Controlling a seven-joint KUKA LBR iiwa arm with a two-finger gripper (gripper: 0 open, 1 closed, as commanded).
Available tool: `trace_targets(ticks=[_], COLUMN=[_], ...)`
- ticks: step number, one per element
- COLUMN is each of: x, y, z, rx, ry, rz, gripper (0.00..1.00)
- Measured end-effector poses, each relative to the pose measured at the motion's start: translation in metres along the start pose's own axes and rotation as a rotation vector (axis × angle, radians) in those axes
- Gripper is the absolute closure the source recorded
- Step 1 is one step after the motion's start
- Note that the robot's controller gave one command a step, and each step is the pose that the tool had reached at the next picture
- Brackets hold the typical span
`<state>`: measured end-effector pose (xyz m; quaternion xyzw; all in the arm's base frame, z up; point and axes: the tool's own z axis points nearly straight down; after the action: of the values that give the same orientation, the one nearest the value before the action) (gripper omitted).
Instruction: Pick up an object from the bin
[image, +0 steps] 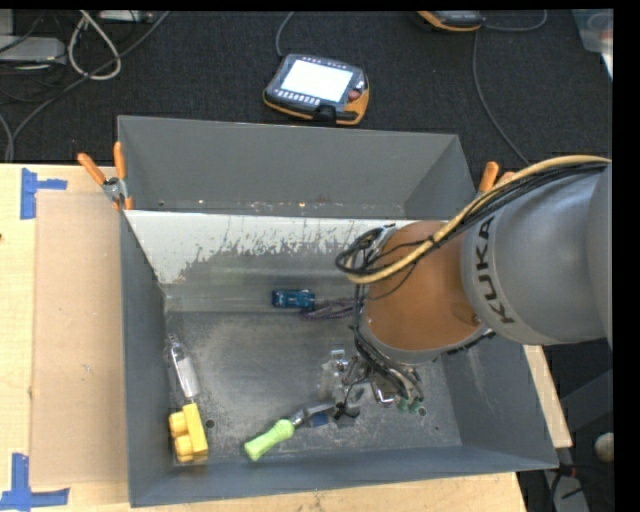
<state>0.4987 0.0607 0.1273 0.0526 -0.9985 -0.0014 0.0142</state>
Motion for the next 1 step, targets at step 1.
trace_targets(ticks=[1], x=[0.0038], y=[-0.0112], z=[0.0149], rx=[0.000], ry=[-0.003], rz=[0.161], gripper=[1.00])
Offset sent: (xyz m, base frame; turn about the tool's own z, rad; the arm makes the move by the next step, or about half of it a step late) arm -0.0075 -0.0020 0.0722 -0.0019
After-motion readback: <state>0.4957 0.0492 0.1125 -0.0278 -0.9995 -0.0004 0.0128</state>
